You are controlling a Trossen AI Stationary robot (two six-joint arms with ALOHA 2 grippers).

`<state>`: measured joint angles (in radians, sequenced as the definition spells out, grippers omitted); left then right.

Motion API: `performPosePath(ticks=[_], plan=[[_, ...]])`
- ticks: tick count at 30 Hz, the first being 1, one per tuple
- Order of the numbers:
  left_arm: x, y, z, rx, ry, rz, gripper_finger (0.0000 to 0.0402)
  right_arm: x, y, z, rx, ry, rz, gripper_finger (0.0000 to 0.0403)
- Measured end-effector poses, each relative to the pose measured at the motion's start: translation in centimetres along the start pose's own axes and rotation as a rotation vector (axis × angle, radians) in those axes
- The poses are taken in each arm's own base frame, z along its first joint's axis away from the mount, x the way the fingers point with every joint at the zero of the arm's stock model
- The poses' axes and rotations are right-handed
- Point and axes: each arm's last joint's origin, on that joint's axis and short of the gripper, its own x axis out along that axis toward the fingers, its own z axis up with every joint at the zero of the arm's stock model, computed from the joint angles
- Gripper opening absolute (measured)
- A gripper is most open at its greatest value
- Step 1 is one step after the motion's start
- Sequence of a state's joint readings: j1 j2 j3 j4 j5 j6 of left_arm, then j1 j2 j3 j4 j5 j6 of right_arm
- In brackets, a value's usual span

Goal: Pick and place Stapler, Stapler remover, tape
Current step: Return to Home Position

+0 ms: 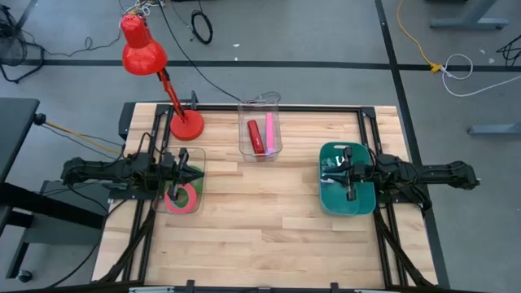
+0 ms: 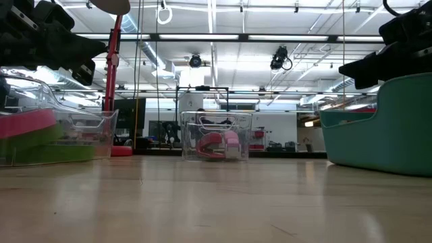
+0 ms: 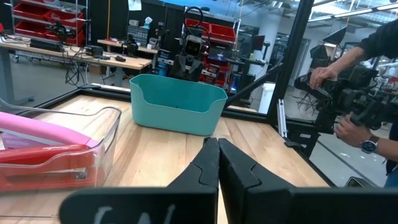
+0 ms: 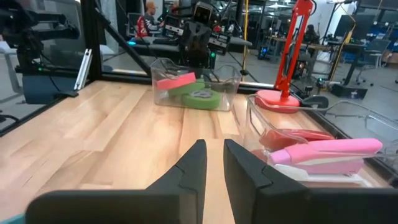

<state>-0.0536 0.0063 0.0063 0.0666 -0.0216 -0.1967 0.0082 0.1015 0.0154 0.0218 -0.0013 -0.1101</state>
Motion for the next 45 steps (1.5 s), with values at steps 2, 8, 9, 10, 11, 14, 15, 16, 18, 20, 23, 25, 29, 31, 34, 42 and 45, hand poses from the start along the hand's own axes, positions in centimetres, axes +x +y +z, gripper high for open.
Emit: performPosePath(ticks=[2, 8, 9, 10, 11, 14, 15, 16, 18, 20, 23, 25, 29, 31, 34, 42, 45], plan=[[0.0, 0.0, 0.0, -0.001, 0.0, 0.0, 0.0003, -0.07, 0.01, -0.04, 0.0, 0.003, 0.001, 0.0057], [0.0, 0.0, 0.0, 0.0, 0.0, 0.0, 0.0003, -0.23, -0.01, 0.13, -0.004, -0.019, -0.002, 0.0057], [0.0, 0.0, 0.0, -0.001, 0.0, 0.0, 0.0003, -0.26, -0.02, 0.17, -0.003, -0.024, -0.002, 0.0057], [0.0, 0.0, 0.0, -0.001, 0.0, 0.0, 0.0003, -0.3, -0.02, 0.21, -0.004, -0.029, -0.003, 0.0057], [0.0, 0.0, 0.0, -0.001, 0.0, 0.0, 0.0003, -0.33, -0.02, 0.24, -0.003, -0.034, -0.004, 0.0057], [0.0, 0.0, 0.0, -0.001, 0.0, 0.0, 0.0003, -0.42, -0.04, 0.36, -0.003, -0.048, -0.005, 0.0057], [0.0, 0.0, 0.0, -0.001, 0.0, 0.0, 0.0003, -0.42, -0.04, 0.36, -0.004, -0.048, -0.005, 0.0057], [0.0, 0.0, 0.0, 0.0, 0.0, 0.0, 0.0003, -0.42, -0.04, 0.36, -0.003, -0.048, -0.006, 0.0057], [0.0, 0.0, 0.0, -0.001, 0.0, 0.0, 0.0003, -0.42, -0.04, 0.36, -0.004, -0.048, -0.006, 0.0057], [0.0, 0.0, 0.0, 0.0, 0.0, 0.0, 0.0003, -0.42, -0.04, 0.36, -0.004, -0.048, -0.005, 0.0057], [0.0, 0.0, 0.0, 0.0, 0.0, 0.0, 0.0003, -0.42, -0.04, 0.36, -0.004, -0.048, -0.006, 0.0057], [0.0, 0.0, 0.0, -0.001, 0.0, 0.0, 0.0003, -0.42, -0.04, 0.36, -0.004, -0.048, -0.006, 0.0057], [0.0, 0.0, 0.0, -0.001, 0.0, 0.0, 0.0003, -0.42, -0.04, 0.36, -0.004, -0.048, -0.006, 0.0057], [0.0, 0.0, 0.0, -0.001, 0.0, 0.0, 0.0003, -0.42, -0.04, 0.36, -0.004, -0.048, -0.006, 0.0057], [0.0, 0.0, 0.0, -0.001, 0.0, 0.0, 0.0003, -0.42, -0.04, 0.36, -0.004, -0.048, -0.006, 0.0057], [0.0, 0.0, 0.0, -0.001, 0.0, 0.0, 0.0003, -0.42, -0.04, 0.36, -0.004, -0.048, -0.006, 0.0057], [0.0, 0.0, 0.0, -0.001, 0.0, 0.0, 0.0003, -0.42, -0.04, 0.36, -0.004, -0.048, -0.006, 0.0057]])
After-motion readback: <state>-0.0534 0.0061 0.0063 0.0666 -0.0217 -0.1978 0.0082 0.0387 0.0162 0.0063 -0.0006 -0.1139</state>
